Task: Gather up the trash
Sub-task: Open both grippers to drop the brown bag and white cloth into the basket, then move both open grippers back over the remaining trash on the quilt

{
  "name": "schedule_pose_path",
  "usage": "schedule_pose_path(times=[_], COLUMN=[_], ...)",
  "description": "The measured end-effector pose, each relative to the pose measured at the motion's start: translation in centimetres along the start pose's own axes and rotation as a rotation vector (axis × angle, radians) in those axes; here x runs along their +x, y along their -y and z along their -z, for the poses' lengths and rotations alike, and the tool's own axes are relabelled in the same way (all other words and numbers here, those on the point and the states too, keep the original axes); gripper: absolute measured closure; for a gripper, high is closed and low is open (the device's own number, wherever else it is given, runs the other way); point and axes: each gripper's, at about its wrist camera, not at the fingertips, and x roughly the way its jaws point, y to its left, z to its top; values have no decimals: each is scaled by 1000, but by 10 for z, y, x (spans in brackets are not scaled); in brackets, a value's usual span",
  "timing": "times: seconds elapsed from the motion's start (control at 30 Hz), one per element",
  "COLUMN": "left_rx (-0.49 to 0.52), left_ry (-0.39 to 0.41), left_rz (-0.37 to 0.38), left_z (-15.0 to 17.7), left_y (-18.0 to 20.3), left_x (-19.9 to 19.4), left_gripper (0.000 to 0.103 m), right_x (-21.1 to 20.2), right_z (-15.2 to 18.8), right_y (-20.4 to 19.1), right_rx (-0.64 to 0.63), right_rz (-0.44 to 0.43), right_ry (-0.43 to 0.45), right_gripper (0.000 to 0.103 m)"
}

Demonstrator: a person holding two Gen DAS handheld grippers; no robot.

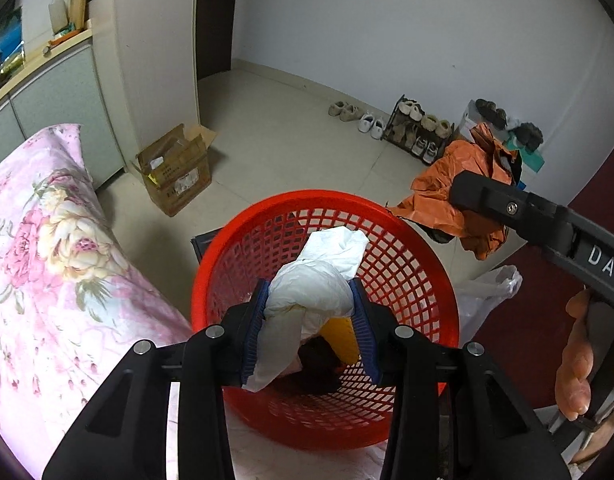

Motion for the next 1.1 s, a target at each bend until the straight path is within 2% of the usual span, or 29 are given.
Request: schedule_pose_path(times=[0.03, 0.1, 0.17, 0.27, 0.6, 0.63, 0.7, 0.77, 0.93, 1.1], left_rx=[1, -4, -11, -23, -101, -110, -123, -127, -136, -167], left_ry=[-1, -2, 0, 19, 51, 58, 67, 78, 103, 126], left_rz=[-2, 1, 4, -7, -49, -53, -63, -75, -116, -131], left_z=[1, 2, 1, 2, 7, 8, 11, 13, 23, 29], left_y=[0, 0, 0, -6, -39, -42, -49, -52, -61, -74], left_x=[1, 2, 2, -5, -35, -40, -49, -55, -74, -90], left_gripper=[63, 60, 46, 37, 33, 32, 32, 31, 31, 31], right_x=[1, 1, 0, -3, 4, 6, 10, 13, 13, 3], right_z=[0, 0, -1, -1, 2, 2, 4, 8, 10, 6], right_y=[1, 3, 5, 5, 2, 0, -4, -11, -13, -10], right_rx=[2, 10, 18, 19, 5, -3, -30, -61, -57, -36], right_rz=[-1, -10, -17, -21, -25, -24, -26, -17, -7, -9], right_ry=[-5, -7, -4, 0, -34, -44, -70, -87, -84, -44], right_gripper=[46, 38, 36, 36, 34, 33, 26, 26, 26, 26])
